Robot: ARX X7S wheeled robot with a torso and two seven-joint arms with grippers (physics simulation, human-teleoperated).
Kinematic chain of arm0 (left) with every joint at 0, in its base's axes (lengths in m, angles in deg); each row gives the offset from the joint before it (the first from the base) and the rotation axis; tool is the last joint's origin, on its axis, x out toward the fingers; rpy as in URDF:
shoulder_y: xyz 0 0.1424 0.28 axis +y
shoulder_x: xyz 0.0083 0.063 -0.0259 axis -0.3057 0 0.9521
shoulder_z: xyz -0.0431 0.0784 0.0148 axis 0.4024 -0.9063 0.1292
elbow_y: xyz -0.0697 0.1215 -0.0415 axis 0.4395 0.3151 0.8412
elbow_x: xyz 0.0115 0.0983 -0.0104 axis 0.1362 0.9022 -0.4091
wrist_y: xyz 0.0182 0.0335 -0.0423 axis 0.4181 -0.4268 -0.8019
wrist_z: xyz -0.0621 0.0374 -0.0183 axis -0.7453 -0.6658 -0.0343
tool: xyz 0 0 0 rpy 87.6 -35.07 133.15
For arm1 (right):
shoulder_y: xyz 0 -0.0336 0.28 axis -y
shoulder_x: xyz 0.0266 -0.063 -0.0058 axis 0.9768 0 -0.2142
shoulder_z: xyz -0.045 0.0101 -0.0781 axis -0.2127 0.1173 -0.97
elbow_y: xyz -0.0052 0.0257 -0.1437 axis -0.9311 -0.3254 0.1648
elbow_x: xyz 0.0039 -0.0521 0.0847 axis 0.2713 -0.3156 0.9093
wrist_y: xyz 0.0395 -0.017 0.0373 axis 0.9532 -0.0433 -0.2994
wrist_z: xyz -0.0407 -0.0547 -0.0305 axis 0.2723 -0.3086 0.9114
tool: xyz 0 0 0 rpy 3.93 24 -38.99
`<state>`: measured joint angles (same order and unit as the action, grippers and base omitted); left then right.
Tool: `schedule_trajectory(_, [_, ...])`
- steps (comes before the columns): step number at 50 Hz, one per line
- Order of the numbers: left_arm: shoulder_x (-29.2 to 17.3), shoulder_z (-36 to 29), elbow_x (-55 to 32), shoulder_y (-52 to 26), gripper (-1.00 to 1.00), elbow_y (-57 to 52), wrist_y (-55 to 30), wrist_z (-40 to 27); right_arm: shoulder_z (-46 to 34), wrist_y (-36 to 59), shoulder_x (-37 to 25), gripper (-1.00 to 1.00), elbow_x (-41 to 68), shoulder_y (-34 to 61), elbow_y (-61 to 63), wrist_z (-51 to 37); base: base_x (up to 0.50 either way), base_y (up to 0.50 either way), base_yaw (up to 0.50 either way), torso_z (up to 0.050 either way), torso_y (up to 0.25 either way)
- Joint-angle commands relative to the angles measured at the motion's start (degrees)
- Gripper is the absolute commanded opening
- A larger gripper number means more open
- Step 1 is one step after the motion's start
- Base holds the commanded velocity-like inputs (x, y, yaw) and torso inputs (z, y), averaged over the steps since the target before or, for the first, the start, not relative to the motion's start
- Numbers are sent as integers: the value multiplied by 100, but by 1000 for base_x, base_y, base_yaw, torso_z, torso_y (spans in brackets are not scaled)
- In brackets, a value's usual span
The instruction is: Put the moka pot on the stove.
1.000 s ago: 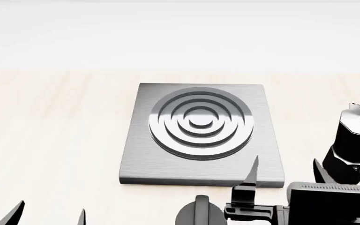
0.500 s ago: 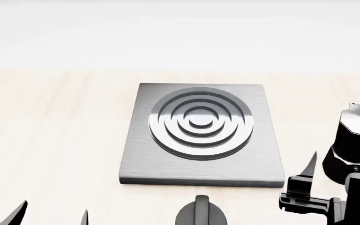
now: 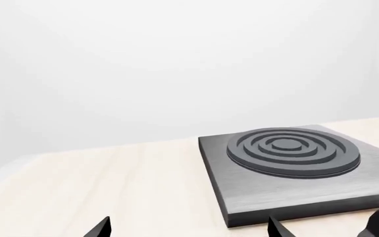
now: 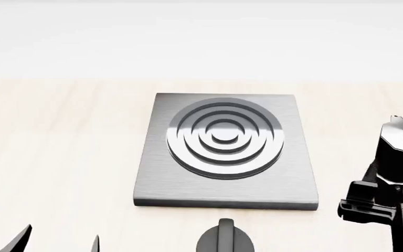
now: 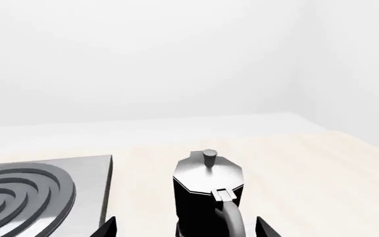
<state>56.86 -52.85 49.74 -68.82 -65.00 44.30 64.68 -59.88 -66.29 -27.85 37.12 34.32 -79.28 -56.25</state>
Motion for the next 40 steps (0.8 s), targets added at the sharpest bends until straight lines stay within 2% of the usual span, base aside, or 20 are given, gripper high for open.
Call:
schedule_trajectory(1, [-4, -14, -73, -36, 100, 75, 35, -11, 88, -140, -78, 100, 80, 278, -614, 262, 0, 0, 0, 0, 0])
schedule_trajectory(40, [-171, -151, -169, -13, 100, -60, 15, -213, -154, -343, -440, 100, -221, 1154, -2327, 419, 0, 0, 0, 0, 0])
